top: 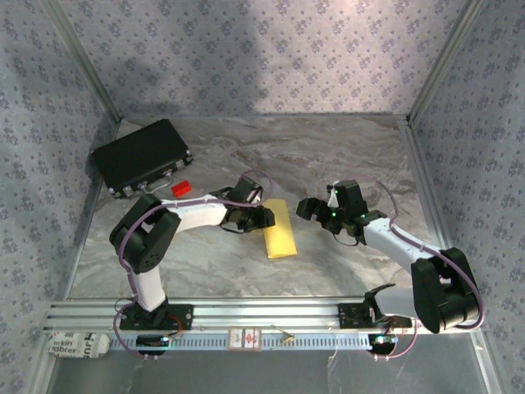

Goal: Fold a paper plane with a square sheet of paper (pick it up from the middle)
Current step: Hold the square sheet of paper at the center of the table.

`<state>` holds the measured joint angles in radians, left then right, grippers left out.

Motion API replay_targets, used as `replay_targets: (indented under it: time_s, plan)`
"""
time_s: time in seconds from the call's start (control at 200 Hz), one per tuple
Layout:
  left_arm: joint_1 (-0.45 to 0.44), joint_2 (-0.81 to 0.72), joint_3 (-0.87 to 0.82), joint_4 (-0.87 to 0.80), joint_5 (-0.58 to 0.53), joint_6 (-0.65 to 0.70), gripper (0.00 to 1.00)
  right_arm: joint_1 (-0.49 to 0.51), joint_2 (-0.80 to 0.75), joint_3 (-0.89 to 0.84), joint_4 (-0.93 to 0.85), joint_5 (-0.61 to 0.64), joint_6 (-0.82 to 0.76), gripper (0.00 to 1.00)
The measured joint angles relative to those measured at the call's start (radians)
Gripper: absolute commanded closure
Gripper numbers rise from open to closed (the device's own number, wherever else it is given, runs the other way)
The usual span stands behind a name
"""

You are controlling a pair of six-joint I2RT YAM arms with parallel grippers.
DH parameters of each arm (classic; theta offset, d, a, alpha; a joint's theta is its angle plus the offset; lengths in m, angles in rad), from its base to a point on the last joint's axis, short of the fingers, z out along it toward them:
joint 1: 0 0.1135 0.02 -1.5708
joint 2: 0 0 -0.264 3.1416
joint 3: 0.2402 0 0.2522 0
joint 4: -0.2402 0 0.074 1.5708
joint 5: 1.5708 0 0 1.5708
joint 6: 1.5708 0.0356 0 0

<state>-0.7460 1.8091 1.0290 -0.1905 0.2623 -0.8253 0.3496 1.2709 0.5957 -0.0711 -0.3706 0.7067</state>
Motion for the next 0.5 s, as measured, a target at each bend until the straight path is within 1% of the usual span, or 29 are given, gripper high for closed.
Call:
replay_targets:
  time_s: [0.18,0.5]
  plan:
    - [0.000,0.023,0.040,-0.060,-0.005,0.026,0.51,0.000,0.000,0.000,0.000,0.008,0.000,0.07]
    - [0.000,0.032,0.054,-0.073,-0.004,0.028,0.48,0.000,-0.001,0.000,-0.008,0.017,0.000,0.07]
